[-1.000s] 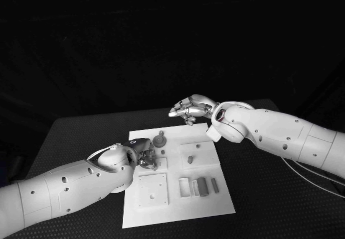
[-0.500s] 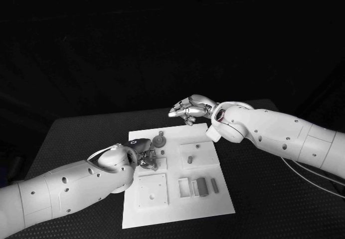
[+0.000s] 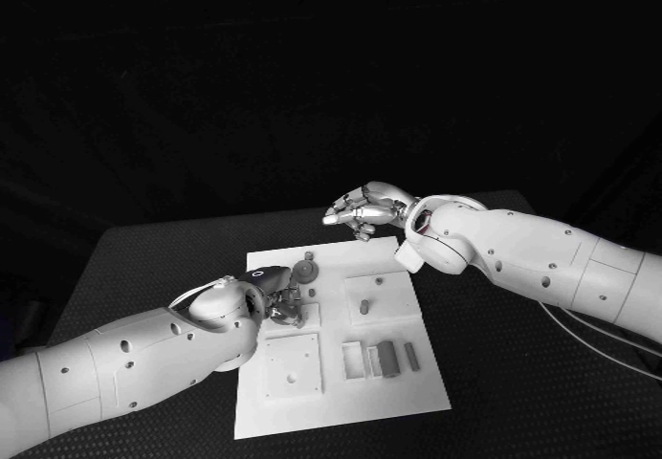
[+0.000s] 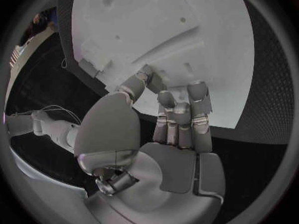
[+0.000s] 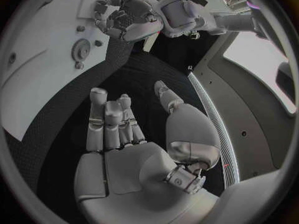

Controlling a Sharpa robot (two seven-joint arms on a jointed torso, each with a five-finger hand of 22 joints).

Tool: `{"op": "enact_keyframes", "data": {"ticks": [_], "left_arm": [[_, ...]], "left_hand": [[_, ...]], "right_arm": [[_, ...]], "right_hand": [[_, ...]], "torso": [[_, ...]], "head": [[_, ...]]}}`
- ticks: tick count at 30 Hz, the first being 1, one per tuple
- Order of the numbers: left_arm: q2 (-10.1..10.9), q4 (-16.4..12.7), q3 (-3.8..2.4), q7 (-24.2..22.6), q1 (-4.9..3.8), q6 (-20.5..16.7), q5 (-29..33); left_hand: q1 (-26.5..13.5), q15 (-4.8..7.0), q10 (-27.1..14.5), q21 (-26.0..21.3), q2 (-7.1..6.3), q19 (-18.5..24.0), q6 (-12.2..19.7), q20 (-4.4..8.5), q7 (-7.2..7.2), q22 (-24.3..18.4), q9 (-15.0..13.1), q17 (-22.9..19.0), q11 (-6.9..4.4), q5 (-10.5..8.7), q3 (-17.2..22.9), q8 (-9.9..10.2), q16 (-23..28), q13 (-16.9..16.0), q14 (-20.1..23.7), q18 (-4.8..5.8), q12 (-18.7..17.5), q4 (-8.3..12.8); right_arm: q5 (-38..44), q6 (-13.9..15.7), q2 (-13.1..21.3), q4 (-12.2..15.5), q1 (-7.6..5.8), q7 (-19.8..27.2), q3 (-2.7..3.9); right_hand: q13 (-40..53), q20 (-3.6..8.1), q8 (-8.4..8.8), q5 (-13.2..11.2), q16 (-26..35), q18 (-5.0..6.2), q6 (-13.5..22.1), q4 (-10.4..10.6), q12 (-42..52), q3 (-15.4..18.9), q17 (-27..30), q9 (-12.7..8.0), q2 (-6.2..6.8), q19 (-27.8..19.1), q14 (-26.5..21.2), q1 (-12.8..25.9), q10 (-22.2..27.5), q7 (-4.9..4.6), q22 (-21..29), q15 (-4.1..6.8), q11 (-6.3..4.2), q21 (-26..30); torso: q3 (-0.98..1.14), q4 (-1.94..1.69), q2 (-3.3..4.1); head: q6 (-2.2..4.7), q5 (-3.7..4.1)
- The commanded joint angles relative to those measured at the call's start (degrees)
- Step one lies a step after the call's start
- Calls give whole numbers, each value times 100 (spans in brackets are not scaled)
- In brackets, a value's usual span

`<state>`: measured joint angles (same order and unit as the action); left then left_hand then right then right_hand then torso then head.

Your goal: Assemble the parts on the task board

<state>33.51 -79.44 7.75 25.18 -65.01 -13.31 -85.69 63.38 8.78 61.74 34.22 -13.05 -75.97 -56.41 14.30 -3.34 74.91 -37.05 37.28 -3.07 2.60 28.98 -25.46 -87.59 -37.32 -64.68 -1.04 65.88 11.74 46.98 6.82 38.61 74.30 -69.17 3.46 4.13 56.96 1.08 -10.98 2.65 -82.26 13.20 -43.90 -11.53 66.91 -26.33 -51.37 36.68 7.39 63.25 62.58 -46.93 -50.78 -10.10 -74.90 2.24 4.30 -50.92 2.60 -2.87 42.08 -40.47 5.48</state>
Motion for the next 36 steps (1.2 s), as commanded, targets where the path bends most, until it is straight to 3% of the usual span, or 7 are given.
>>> {"op": "enact_keyframes", "data": {"ticks": [1,36], "left_arm": [[-16,-3,0,-64,5,59,35],[11,-8,0,-113,6,90,50]], "left_hand": [[-23,6,14,-21,-27,-10,85,16,-51,107,5,5,46,28,4,17,20,1,-45,-239,-28,-23],[-8,-105,-55,-55,-135,32,483,-81,-174,112,-5,21,163,22,-61,83,27,-14,13,-298,-26,52]], "right_arm": [[37,-40,-1,10,3,28,2],[37,-37,10,14,3,30,2]], "right_hand": [[-9,37,-2,11,-29,179,1,-1,27,14,10,8,3,3,-50,30,2,-39,-73,-2,-27,37],[-16,37,3,11,-29,180,9,1,30,14,12,8,10,3,-51,34,5,-42,-73,-4,-25,39]], "torso": [[0,1,-1],[-10,-6,-2]], "head": [[1,5],[-1,19]]}}
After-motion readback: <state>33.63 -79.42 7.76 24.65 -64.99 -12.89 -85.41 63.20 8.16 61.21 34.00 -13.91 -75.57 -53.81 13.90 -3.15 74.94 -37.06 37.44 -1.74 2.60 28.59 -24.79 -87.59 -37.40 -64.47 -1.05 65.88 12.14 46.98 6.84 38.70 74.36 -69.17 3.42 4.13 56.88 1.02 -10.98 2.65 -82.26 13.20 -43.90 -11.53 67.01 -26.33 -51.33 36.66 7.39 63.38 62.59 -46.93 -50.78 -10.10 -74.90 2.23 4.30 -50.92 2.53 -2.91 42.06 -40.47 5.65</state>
